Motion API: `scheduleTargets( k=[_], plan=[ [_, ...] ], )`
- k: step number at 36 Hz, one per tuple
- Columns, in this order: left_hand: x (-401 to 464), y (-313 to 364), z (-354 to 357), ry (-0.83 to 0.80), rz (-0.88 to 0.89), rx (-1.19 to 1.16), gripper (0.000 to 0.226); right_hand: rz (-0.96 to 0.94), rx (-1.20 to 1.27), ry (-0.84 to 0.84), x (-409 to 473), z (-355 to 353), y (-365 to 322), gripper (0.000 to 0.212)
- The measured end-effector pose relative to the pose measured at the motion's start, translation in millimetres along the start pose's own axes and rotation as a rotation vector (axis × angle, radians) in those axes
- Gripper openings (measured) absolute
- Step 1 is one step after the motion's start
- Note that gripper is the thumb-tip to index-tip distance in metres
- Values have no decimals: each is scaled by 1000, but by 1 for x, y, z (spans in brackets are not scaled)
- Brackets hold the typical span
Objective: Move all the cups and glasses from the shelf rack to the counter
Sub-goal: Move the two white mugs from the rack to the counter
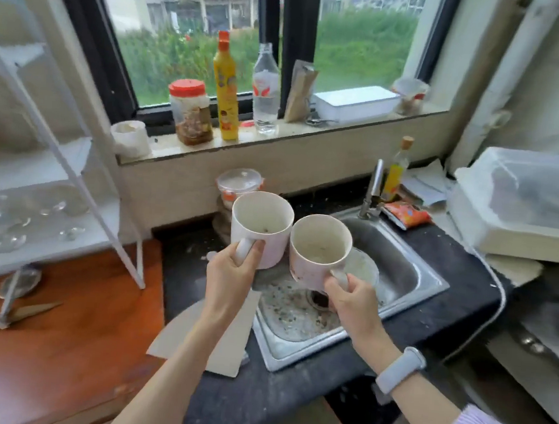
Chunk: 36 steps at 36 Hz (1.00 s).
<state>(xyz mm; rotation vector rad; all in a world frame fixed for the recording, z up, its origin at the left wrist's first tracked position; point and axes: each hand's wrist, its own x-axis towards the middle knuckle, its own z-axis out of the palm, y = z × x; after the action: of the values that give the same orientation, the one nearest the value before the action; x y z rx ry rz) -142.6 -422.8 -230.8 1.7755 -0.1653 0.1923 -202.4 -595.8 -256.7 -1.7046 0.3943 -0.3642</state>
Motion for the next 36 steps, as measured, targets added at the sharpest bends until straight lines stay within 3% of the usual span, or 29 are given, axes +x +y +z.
scheduleTargets(
  k=[7,15,20,28,36],
  plan=[
    [-53,47,172,-277,1,-93,41,62,-12,252,-18,-177,24,30],
    [-116,97,355,-631,90,-121,32,140,-93,593,-58,-352,47,33],
    [-158,126,458,-848,144,-139,26,198,-101,826,-82,-441,62,39],
    [-225,163,614,-1181,199,-173,36,282,-102,1113,-107,-567,92,38],
    [-257,186,763,-1381,214,-187,21,385,-99,1258,-79,-689,126,29]
  ],
)
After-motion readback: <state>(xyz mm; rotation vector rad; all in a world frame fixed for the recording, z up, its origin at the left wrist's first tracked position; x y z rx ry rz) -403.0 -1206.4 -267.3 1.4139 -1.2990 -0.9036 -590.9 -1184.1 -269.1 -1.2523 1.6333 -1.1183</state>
